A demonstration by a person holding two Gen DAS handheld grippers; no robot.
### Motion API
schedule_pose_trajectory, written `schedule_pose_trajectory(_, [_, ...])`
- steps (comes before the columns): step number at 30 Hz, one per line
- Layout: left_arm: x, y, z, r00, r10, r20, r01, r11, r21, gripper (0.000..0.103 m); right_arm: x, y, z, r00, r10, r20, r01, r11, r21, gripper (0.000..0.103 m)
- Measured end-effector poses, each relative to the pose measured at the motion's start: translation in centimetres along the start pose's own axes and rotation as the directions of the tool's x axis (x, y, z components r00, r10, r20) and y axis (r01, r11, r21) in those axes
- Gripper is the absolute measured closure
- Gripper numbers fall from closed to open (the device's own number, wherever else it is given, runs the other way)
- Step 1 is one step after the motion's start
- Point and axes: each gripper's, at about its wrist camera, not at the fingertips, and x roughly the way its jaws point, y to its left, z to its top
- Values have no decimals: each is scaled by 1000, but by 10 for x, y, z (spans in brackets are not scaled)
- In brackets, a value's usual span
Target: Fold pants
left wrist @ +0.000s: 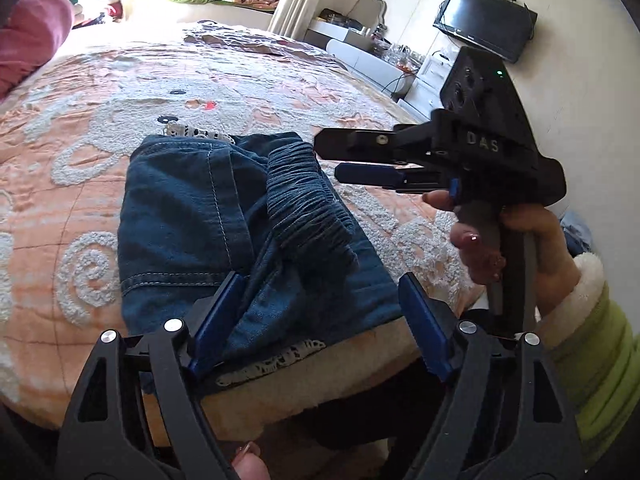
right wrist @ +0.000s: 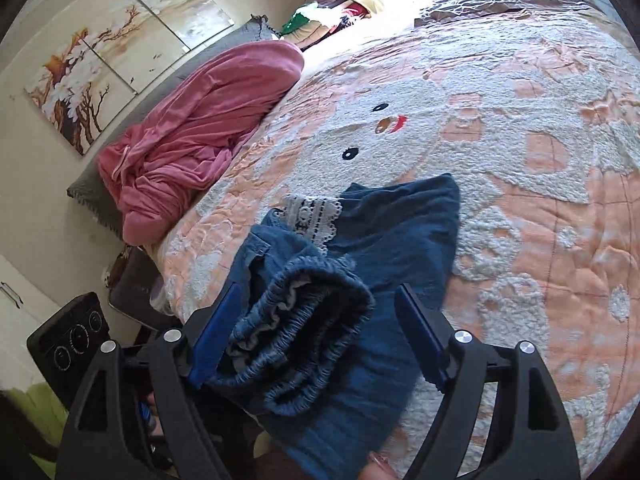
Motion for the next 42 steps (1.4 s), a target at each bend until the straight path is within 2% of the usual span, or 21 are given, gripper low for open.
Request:
schedule_pose_trajectory(4, [-20,0,2,999,19,40,-20,1000,24,30,18,7,9,998,-7,-63,9,999,31,17])
schedule_pose_trajectory(6, [-28,3,2,997,55,60,-57,998,32,30,27,8,9,992,-57,-109,62,997,38,16])
schedule_pose_trajectory(8, [-32,9,3,992,101,77,-104,994,31,30,36,1,6,987,-47,-152,61,994,88,17])
schedule_pose_trajectory(9, [-31,12,4,989,128,78,-131,991,26,30,40,-3,4,986,-37,-165,55,993,106,27])
schedule_pose_trajectory(10, [-28,15,5,987,141,72,-143,990,20,30,42,-3,2,986,-35,-163,52,994,100,53])
schedule_pose_trajectory(11, [-25,18,5,989,140,56,-141,990,15,32,42,0,1,988,-39,-151,51,996,79,59])
schedule_pose_trajectory(12, [-21,19,5,990,136,44,-137,991,10,38,40,3,1,991,-42,-130,50,997,59,66])
schedule_pose_trajectory(14, [-16,21,4,989,147,29,-147,989,10,41,33,12,3,997,-16,-76,17,1000,19,73])
schedule_pose_trajectory(17, [-11,21,0,988,152,9,-152,988,12,46,22,27,11,1000,-17,-3,16,997,-81,73])
schedule_pose_trajectory(19, [-10,18,-1,988,157,6,-157,987,27,46,26,24,13,999,-52,-16,50,992,-114,73])
schedule_pose_trajectory(21, [-8,16,-2,987,160,-4,-159,986,42,46,36,11,8,993,-94,-73,86,991,-101,72])
schedule_pose_trajectory(23, [-7,13,-5,988,156,-16,-155,986,56,46,39,-3,2,991,-101,-89,96,993,-63,68])
schedule_pose_trajectory(25, [-4,11,-6,985,170,-26,-168,983,71,46,35,-13,-4,993,-89,-78,86,996,-32,56])
schedule_pose_trajectory(26, [-3,11,-6,985,170,-27,-168,983,70,46,33,-16,-6,993,-91,-76,90,996,-21,54])
schedule_pose_trajectory(30, [-13,9,-2,986,164,-12,-163,985,62,46,13,-6,-12,997,-70,-27,69,997,-30,50])
schedule_pose_trajectory(34, [-20,6,-2,989,146,-8,-145,986,78,47,-8,8,-16,995,-100,24,102,992,-68,48])
schedule_pose_trajectory(37, [-14,4,-3,990,140,-21,-138,987,88,58,-15,16,-17,990,-137,40,140,986,-85,47])
schedule_pose_trajectory(38, [-12,3,-4,990,137,-26,-134,987,89,59,-16,19,-16,987,-154,45,158,983,-96,47])
schedule_pose_trajectory(40, [-7,2,-5,989,139,-46,-134,987,90,71,-17,26,-12,985,-166,51,171,980,-105,47])
schedule_pose_trajectory(42, [-5,1,-8,989,134,-63,-128,987,93,72,-14,31,-5,984,-172,56,177,978,-112,47])
